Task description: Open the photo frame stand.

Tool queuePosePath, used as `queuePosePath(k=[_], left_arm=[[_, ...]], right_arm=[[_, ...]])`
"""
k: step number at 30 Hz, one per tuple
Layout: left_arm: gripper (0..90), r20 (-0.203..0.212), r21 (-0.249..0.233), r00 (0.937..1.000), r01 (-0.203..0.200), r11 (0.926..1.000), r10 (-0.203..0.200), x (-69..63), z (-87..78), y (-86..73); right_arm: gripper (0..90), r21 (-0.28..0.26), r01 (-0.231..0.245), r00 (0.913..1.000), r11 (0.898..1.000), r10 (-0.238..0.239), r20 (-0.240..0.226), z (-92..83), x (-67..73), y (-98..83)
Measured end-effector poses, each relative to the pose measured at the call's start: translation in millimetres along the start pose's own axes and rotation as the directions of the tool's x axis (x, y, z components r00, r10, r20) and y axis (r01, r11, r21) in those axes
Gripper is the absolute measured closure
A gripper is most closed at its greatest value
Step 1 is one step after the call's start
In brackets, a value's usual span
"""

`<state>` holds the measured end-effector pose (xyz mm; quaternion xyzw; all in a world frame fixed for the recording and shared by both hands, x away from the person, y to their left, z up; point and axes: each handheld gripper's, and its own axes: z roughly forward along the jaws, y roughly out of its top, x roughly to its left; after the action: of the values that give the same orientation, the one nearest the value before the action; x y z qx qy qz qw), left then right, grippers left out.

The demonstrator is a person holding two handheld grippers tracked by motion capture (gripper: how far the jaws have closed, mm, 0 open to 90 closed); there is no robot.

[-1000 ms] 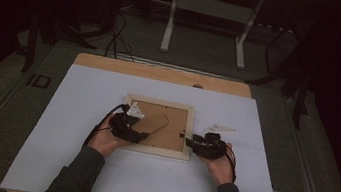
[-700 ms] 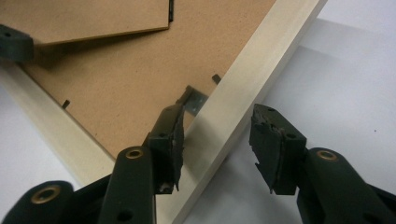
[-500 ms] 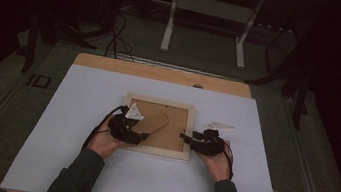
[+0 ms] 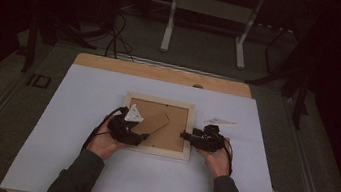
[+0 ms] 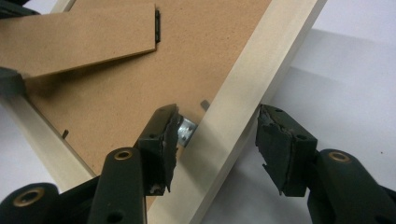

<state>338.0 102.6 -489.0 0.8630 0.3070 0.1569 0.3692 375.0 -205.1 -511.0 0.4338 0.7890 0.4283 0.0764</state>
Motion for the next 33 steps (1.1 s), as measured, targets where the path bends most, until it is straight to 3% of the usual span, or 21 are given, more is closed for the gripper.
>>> queuePosePath(k=[10, 16, 21, 23, 28, 33], left_arm=[[39.6, -0.012, -0.014, 0.9998, -0.016, 0.9998, 0.016, -2.2, -1.0, -1.7], [39.5, -0.013, -0.022, 0.9997, -0.023, 0.9995, 0.023, -2.9, -1.7, -2.1], [39.5, -0.016, -0.030, 0.9993, -0.035, 0.9989, 0.035, -3.6, -2.5, -2.5], [39.5, -0.017, -0.038, 0.9992, -0.037, 0.9986, 0.036, -4.1, -3.1, -2.6], [39.5, -0.018, -0.052, 0.9981, -0.061, 0.9968, 0.060, -5.4, -4.8, -1.8], [39.5, -0.011, -0.055, 0.9981, -0.062, 0.9966, 0.061, -4.9, -5.3, -2.1]], right_arm=[[45.2, 0.010, -0.041, 0.9988, 0.999, 0.041, -0.028, 4.8, -8.3, 7.0], [45.4, 0.008, -0.089, 0.9944, 0.996, 0.089, -0.057, 7.3, -15.8, 14.0], [45.7, 0.028, -0.096, 0.9928, 0.995, 0.097, -0.070, 8.0, -20.1, 18.5], [45.7, 0.024, -0.115, 0.9896, 0.993, 0.117, -0.084, 7.9, -22.9, 20.3], [45.9, 0.024, -0.181, 0.9720, 0.983, 0.183, -0.148, 9.6, -30.8, 21.3], [48.9, 0.021, -0.169, 0.9761, 0.985, 0.170, -0.135, 10.5, -29.2, 21.8]])
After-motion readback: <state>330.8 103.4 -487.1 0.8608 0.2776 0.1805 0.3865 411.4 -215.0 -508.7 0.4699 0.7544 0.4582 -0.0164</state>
